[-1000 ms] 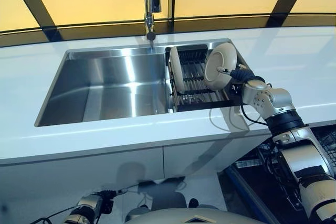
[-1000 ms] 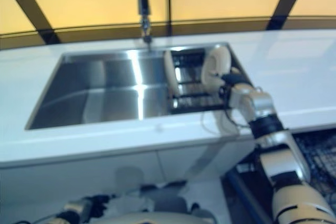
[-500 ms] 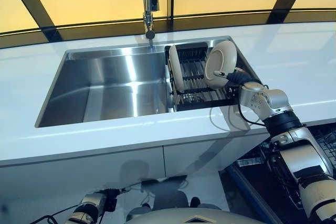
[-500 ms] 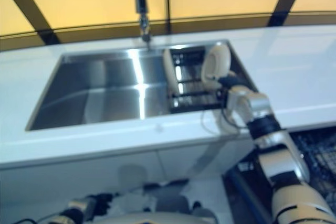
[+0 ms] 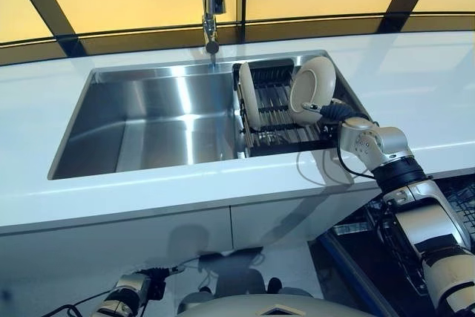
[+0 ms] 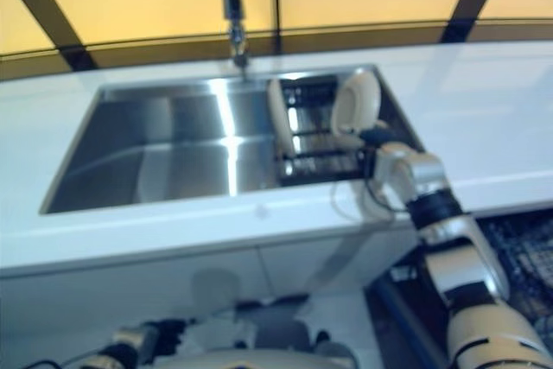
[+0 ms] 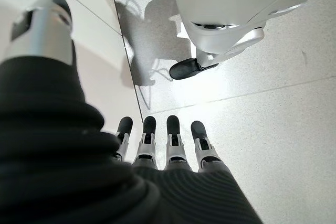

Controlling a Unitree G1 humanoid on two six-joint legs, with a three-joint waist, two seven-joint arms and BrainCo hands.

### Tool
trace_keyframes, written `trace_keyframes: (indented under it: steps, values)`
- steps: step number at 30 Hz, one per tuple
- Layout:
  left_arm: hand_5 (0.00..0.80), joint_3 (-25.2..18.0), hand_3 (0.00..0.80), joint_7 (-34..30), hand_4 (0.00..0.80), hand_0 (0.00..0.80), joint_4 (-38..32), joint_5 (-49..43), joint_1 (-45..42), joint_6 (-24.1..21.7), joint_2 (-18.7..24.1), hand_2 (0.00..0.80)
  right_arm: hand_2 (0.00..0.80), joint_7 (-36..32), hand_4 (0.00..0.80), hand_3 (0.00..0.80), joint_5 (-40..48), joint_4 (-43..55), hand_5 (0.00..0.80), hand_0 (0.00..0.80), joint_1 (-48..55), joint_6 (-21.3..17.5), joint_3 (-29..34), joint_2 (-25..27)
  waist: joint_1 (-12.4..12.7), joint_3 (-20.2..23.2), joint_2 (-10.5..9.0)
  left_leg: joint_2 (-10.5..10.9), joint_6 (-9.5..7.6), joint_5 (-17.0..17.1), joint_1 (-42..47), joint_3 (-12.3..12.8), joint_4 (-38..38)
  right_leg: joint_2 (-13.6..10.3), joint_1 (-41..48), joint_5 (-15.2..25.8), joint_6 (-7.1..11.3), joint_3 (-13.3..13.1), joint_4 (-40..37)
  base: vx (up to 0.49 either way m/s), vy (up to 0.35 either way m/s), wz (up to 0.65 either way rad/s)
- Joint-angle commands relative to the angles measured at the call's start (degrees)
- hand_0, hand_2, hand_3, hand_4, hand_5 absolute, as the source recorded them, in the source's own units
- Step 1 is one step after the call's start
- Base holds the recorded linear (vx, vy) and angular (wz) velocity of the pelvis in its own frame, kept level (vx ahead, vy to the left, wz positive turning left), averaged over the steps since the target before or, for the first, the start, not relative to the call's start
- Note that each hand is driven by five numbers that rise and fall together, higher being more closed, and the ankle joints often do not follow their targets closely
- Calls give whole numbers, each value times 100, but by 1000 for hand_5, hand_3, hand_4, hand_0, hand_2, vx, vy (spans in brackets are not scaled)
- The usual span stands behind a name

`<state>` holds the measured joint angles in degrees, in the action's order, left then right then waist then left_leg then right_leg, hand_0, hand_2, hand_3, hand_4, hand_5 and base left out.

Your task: Take plates into dishwasher

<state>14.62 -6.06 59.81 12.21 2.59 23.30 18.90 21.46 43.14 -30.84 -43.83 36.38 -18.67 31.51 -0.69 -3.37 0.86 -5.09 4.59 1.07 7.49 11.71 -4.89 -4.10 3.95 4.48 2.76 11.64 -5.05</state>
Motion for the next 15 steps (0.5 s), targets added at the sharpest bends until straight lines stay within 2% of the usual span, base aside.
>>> trace_keyframes:
  steps: [1,15]
  values:
    - [0,381,0,154,0,0,420,172,529,25,101,0,0,-96,0,0,-261,-492,0,0,-520,-118,35,208,33,125,-104,52,-132,-186,-185,65,212,-198,151,-619,316,-58,467,33,-18,0]
    - [0,465,0,228,0,0,587,284,526,51,103,0,0,-548,0,0,-479,-1537,0,0,-1133,-88,83,657,207,155,-107,29,-91,-202,-190,-53,257,-238,251,-682,296,92,506,54,-20,2]
